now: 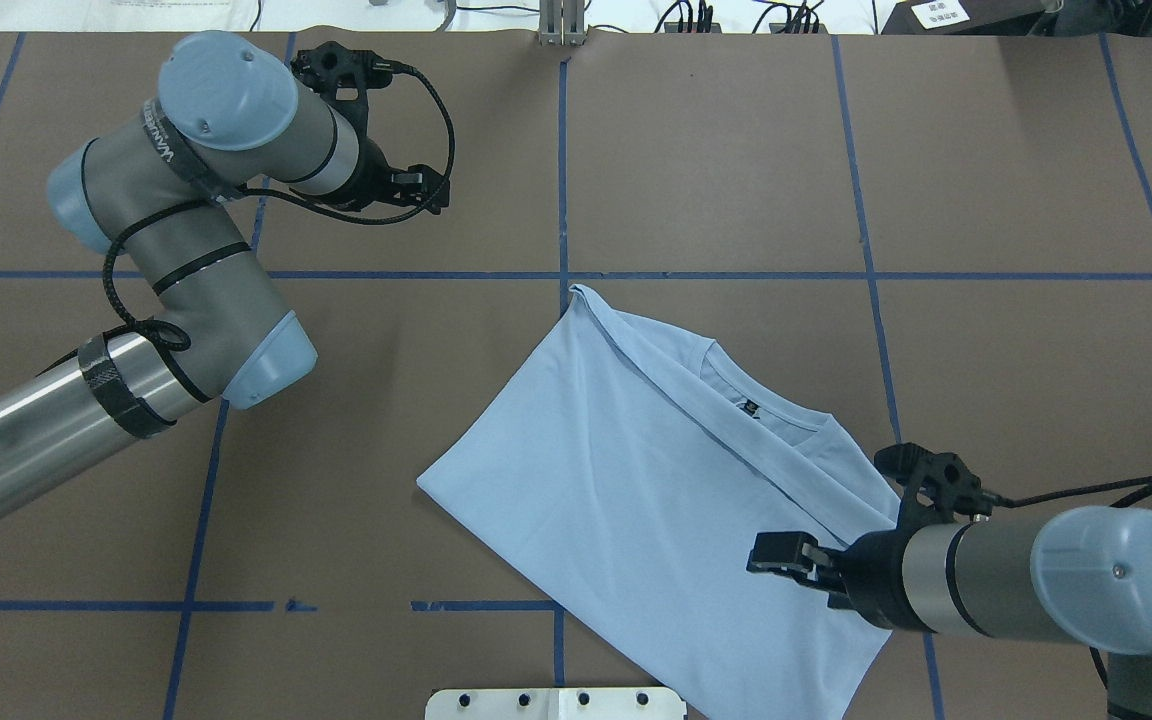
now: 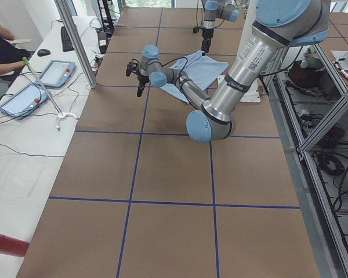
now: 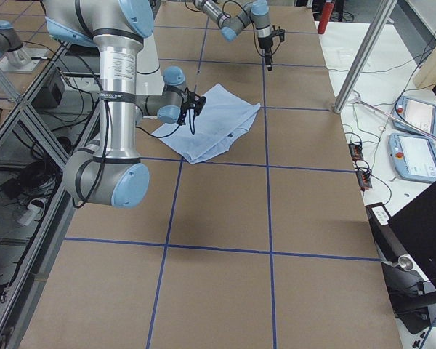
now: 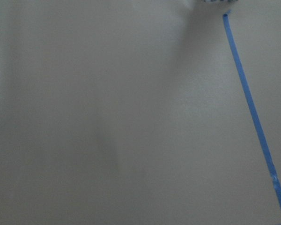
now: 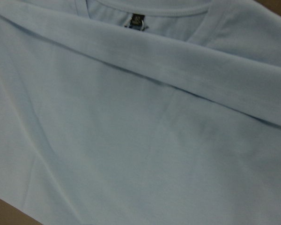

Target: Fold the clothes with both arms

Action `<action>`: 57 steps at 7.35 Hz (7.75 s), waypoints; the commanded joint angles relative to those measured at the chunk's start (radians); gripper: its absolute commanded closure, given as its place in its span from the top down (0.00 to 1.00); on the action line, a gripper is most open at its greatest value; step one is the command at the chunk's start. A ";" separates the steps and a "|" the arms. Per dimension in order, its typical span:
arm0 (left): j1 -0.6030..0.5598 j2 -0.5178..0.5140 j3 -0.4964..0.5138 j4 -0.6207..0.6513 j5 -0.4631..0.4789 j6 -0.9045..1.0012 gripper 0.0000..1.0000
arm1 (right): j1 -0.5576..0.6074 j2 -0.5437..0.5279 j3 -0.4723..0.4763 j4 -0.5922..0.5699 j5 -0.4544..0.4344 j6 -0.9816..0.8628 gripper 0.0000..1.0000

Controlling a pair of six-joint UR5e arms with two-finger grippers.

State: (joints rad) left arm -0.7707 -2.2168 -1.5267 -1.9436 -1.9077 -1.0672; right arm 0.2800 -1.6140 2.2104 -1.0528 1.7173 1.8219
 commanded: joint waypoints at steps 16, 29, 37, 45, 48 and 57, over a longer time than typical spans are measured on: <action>0.407 0.106 -0.231 0.328 0.131 -0.646 0.29 | 0.160 0.114 -0.092 0.000 0.004 -0.092 1.00; 0.046 -0.045 0.134 0.076 0.191 -0.343 0.00 | 0.269 0.143 -0.086 0.010 0.096 -0.101 1.00; 0.005 -0.270 0.549 -0.254 0.346 -0.215 1.00 | 0.271 0.141 -0.089 0.010 0.094 -0.101 1.00; -0.113 -0.095 0.242 -0.119 0.110 0.071 1.00 | 0.252 0.494 -0.193 -0.543 0.079 -0.369 1.00; -0.111 0.051 0.021 -0.094 0.011 0.093 1.00 | 0.136 0.582 -0.313 -0.561 -0.051 -0.534 1.00; -0.105 0.063 0.020 -0.107 0.003 0.087 1.00 | -0.008 0.773 -0.548 -0.754 -0.131 -0.590 1.00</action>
State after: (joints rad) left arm -0.8762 -2.1536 -1.5076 -2.0501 -1.9052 -0.9793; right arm 0.2730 -0.8455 1.6680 -1.7671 1.5854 1.2379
